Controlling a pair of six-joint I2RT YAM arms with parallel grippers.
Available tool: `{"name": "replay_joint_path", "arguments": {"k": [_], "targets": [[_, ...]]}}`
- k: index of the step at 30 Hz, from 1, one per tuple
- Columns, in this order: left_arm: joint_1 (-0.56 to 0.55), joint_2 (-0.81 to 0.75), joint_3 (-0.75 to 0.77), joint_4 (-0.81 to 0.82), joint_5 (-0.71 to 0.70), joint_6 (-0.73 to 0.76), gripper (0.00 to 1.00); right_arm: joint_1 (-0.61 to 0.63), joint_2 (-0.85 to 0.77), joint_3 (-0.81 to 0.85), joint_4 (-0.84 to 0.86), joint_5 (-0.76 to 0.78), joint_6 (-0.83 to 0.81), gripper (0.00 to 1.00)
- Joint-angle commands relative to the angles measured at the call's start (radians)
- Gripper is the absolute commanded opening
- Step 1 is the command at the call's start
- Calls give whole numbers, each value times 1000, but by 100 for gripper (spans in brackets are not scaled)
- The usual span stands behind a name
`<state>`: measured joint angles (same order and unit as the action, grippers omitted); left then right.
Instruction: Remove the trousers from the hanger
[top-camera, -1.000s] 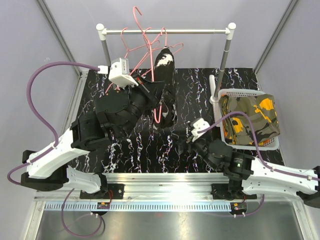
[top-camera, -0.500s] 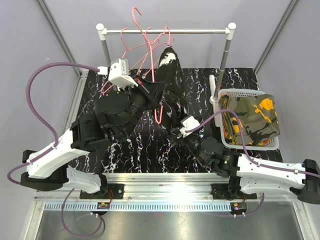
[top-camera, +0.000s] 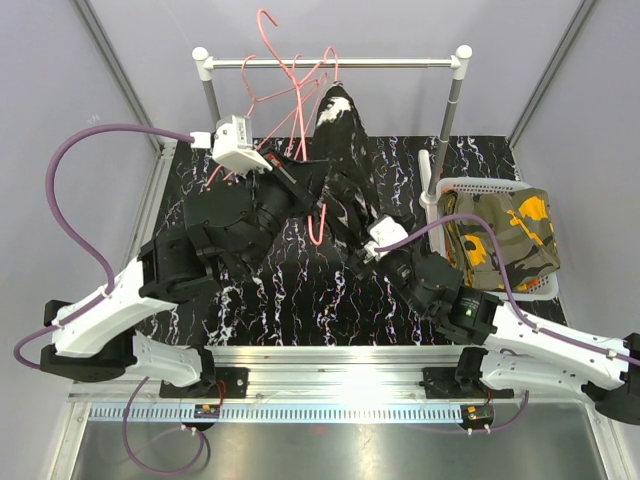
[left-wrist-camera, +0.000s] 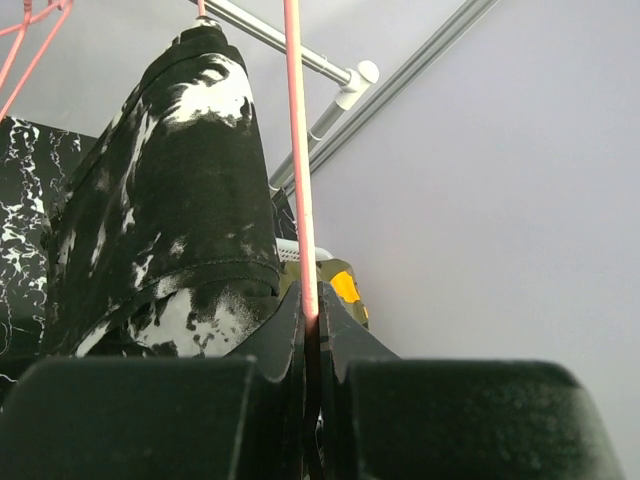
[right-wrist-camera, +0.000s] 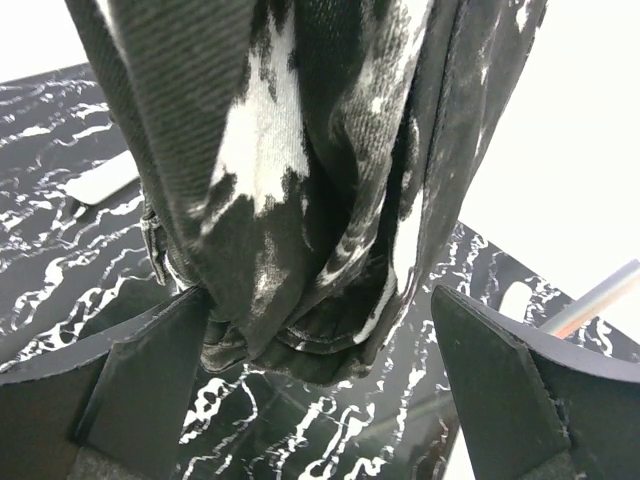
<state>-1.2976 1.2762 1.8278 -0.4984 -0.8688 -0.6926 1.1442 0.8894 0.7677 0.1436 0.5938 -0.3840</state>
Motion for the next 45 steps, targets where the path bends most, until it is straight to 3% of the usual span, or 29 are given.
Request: {"name": "replay_joint_path", "arguments": {"k": [1, 11, 17, 21, 26, 36, 43, 45], "targets": [[-6, -26, 82, 150, -15, -12, 0, -31, -17, 77, -29, -49, -29, 99], [-6, 44, 200, 66, -26, 38, 0, -77, -78, 151, -243, -198, -69, 99], [-6, 72, 218, 57, -13, 25, 0, -86, -9, 180, -233, -216, -75, 100], [-6, 66, 196, 63, -7, 12, 0, -89, 14, 170, -87, -141, 5, 100], [-6, 60, 174, 75, -24, 7, 0, -90, 26, 196, -107, -287, 120, 99], [-6, 61, 160, 78, -62, 19, 0, -89, -61, -7, -55, -198, 312, 100], [-6, 64, 157, 83, -61, 5, 0, -90, 17, 27, -19, -154, 315, 99], [-6, 60, 153, 83, -56, 2, 0, -90, 37, 19, 32, -73, 303, 99]]}}
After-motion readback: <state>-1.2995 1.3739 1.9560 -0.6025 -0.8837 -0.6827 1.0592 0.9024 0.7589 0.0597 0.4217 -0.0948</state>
